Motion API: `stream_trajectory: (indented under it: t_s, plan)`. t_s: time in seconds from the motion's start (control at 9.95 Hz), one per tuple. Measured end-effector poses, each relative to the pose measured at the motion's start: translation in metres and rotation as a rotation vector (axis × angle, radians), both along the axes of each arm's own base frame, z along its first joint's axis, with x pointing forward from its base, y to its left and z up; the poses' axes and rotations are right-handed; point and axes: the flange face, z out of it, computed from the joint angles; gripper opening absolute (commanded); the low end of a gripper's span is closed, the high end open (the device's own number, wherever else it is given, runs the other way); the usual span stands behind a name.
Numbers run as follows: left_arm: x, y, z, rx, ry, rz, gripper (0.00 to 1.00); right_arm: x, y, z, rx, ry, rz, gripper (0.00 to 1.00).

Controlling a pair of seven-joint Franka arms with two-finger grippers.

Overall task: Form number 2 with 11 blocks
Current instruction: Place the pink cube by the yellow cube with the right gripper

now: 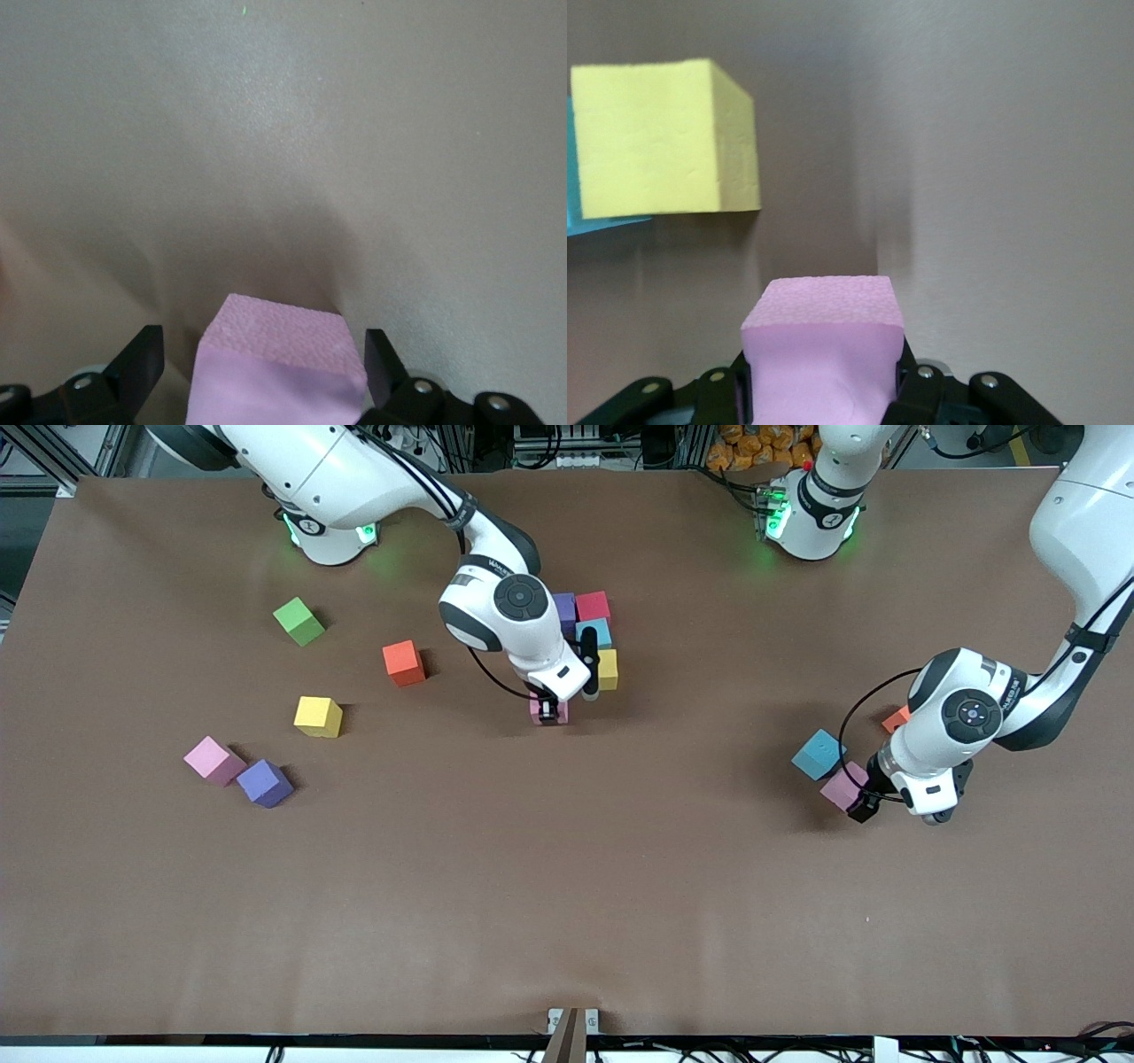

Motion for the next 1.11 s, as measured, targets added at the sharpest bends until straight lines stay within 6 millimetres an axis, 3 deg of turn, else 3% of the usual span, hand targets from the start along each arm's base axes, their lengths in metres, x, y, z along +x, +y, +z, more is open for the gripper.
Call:
stream_trajectory:
  t_s: [0.2, 0.6, 1.11]
  plan:
    - [0.000, -0.004, -0.001, -0.002, 0.001, -0.006, 1.00, -0.007, -0.001, -0.005, -0.005, 0.010, -0.019, 0.36]
    - [-0.002, -0.011, -0.006, -0.012, 0.010, -0.016, 1.00, -0.031, 0.016, 0.000, 0.012, 0.031, -0.039, 0.36]
    - [-0.002, -0.012, -0.008, -0.015, 0.014, -0.017, 1.00, -0.047, 0.016, -0.009, -0.001, 0.043, -0.050, 0.36]
